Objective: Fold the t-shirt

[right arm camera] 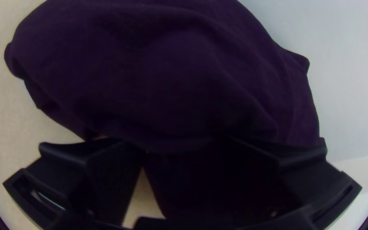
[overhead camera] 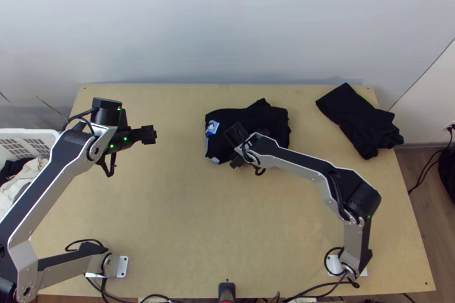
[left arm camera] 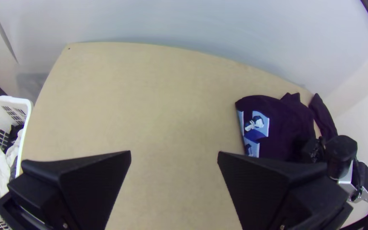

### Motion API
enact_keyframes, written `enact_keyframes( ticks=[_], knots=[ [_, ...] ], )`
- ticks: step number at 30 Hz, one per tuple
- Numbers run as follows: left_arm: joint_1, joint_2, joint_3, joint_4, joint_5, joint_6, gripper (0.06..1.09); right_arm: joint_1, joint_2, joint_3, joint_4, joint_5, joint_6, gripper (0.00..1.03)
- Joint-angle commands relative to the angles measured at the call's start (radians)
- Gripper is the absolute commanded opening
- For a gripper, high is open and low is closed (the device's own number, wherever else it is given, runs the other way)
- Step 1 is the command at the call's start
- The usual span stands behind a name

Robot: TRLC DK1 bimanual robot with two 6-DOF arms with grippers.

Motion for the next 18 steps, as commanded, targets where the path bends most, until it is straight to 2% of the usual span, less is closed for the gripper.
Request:
enact_keyframes(
  ticks=[1,4,8,18],
  knots=[
    [0.007,-0.002,-0.001,-0.001,0.005,0.003,1.05,-0.016,0.043,0.044,0.013,0.003,-0.022,0.03],
    [0.008,-0.007,0.000,-0.001,0.005,0.004,1.05,-0.023,0.029,0.044,0.013,0.003,-0.011,0.03],
    [0.010,-0.010,0.002,-0.001,0.005,0.003,1.05,-0.049,-0.037,0.074,-0.004,0.001,0.073,0.03],
    [0.014,-0.011,0.025,0.000,0.005,0.003,1.05,-0.164,-0.235,0.275,-0.206,0.001,0.259,0.03]
  ],
)
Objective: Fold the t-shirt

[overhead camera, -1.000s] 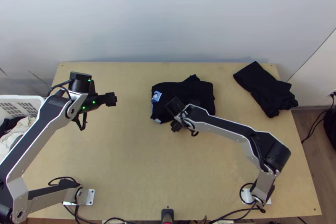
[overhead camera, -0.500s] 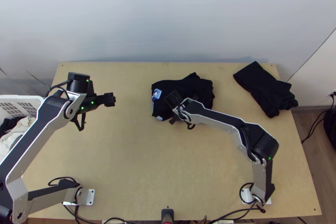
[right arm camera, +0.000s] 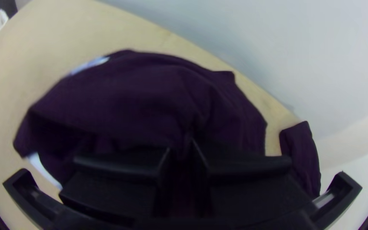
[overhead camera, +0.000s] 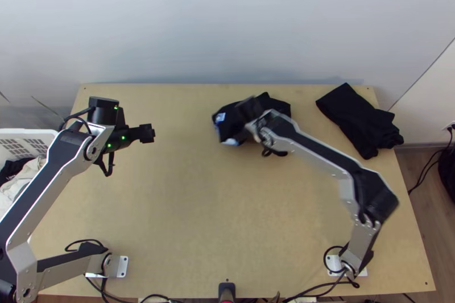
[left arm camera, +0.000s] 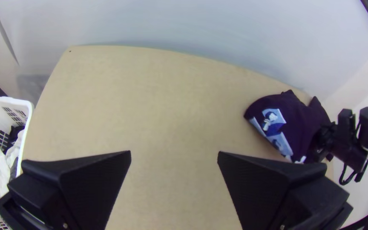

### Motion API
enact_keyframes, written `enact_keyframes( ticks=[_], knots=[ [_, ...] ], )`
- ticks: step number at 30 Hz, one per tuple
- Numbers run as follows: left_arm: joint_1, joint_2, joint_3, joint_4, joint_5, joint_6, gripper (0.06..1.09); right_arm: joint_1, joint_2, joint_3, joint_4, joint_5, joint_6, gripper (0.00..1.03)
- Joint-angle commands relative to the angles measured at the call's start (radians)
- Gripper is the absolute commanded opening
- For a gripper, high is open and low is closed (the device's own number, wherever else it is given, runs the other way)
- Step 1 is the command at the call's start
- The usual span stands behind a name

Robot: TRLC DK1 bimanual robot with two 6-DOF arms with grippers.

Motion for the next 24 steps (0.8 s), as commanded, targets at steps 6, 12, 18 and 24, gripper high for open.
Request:
enact_keyframes(
  ticks=[6,12,18,24],
  knots=[
    [0.030,-0.021,0.003,-0.001,0.000,0.001,1.05,-0.224,-0.218,0.149,-0.183,-0.005,0.157,0.03],
    [0.059,-0.043,-0.013,-0.006,0.014,0.014,1.04,-0.434,-0.331,0.163,-0.243,-0.024,0.189,0.03],
    [0.077,-0.060,-0.040,-0.013,0.029,0.023,1.04,-0.707,-0.406,0.208,-0.309,-0.087,0.150,0.03],
    [0.085,-0.061,-0.063,-0.013,0.032,0.035,1.04,-0.954,-0.385,0.220,-0.306,-0.170,0.027,0.03]
  ],
)
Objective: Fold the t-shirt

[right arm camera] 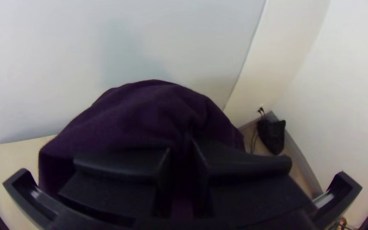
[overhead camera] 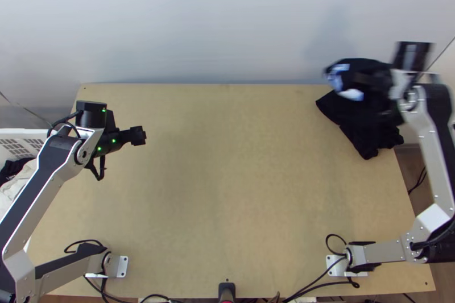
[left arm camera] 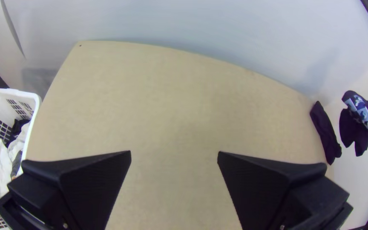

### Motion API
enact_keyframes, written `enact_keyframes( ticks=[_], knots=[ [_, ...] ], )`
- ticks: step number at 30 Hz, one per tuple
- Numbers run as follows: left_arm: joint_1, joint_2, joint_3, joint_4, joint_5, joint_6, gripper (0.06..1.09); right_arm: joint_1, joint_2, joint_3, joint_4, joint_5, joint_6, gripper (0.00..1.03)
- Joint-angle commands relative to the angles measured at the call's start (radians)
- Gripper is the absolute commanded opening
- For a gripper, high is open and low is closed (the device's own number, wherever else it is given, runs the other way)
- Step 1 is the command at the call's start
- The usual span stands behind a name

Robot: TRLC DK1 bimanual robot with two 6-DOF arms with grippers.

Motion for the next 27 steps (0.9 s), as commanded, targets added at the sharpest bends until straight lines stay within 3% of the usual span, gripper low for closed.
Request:
enact_keyframes(
  ticks=[1,7,15,23,27],
  knots=[
    [0.014,-0.007,-0.024,-0.001,0.005,0.013,1.04,-0.289,0.005,0.030,-0.006,-0.090,-0.108,0.03],
    [0.032,-0.007,-0.031,0.003,0.007,0.032,1.04,-0.326,0.185,0.094,0.089,-0.101,-0.146,0.03],
    [0.133,-0.024,-0.040,-0.001,0.036,0.072,1.04,-0.252,0.528,0.343,0.095,-0.050,-0.086,0.03],
    [0.213,-0.033,-0.062,-0.001,0.059,0.110,1.04,-0.180,0.514,0.063,0.082,-0.048,-0.083,0.03],
    [0.207,-0.030,-0.067,0.002,0.059,0.107,1.04,-0.167,0.461,-0.081,0.081,-0.101,-0.086,0.03]
  ],
)
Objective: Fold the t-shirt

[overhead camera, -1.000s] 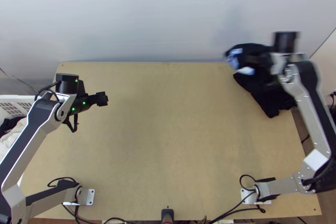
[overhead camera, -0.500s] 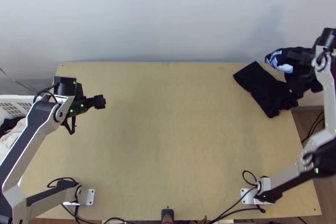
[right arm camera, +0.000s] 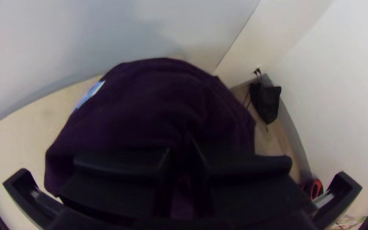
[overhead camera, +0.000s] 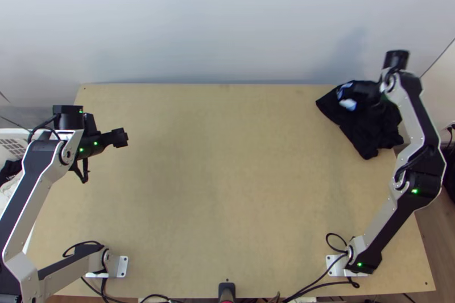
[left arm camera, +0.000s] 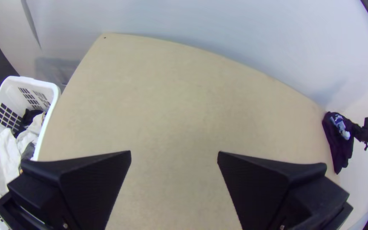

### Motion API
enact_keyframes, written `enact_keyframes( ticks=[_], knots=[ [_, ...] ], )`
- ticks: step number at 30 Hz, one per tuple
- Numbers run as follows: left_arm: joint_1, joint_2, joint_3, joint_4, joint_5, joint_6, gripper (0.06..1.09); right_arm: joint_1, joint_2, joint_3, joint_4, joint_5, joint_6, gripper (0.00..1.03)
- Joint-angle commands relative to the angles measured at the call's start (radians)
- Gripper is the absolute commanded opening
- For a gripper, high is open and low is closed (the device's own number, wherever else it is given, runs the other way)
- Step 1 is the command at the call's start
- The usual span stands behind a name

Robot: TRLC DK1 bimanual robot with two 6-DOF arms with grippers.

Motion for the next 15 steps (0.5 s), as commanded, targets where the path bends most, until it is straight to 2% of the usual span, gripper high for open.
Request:
enact_keyframes(
  ticks=[1,7,8,10,12,13,15],
  knots=[
    [0.017,0.000,-0.011,0.002,0.006,0.005,1.04,0.035,-0.038,-0.214,-0.013,-0.058,0.002,0.03],
    [-0.011,-0.005,-0.010,0.002,0.008,-0.014,1.04,0.035,-0.066,-0.300,-0.042,-0.098,0.004,0.03],
    [-0.012,-0.006,-0.008,0.002,0.008,-0.016,1.04,0.035,-0.070,-0.304,-0.046,-0.100,0.007,0.12],
    [-0.012,-0.011,-0.005,0.002,0.008,-0.018,1.04,0.024,-0.097,-0.304,-0.077,-0.138,0.039,0.53],
    [-0.012,-0.021,-0.002,0.002,0.008,-0.018,1.04,0.007,-0.130,-0.290,-0.092,-0.223,0.079,0.92],
    [-0.012,-0.029,0.000,0.002,0.008,-0.018,1.04,0.001,-0.149,-0.270,-0.114,-0.252,0.096,0.99],
    [-0.011,-0.047,0.000,0.002,0.006,-0.018,1.04,0.004,-0.189,-0.240,-0.121,-0.258,0.103,0.99]
  ],
)
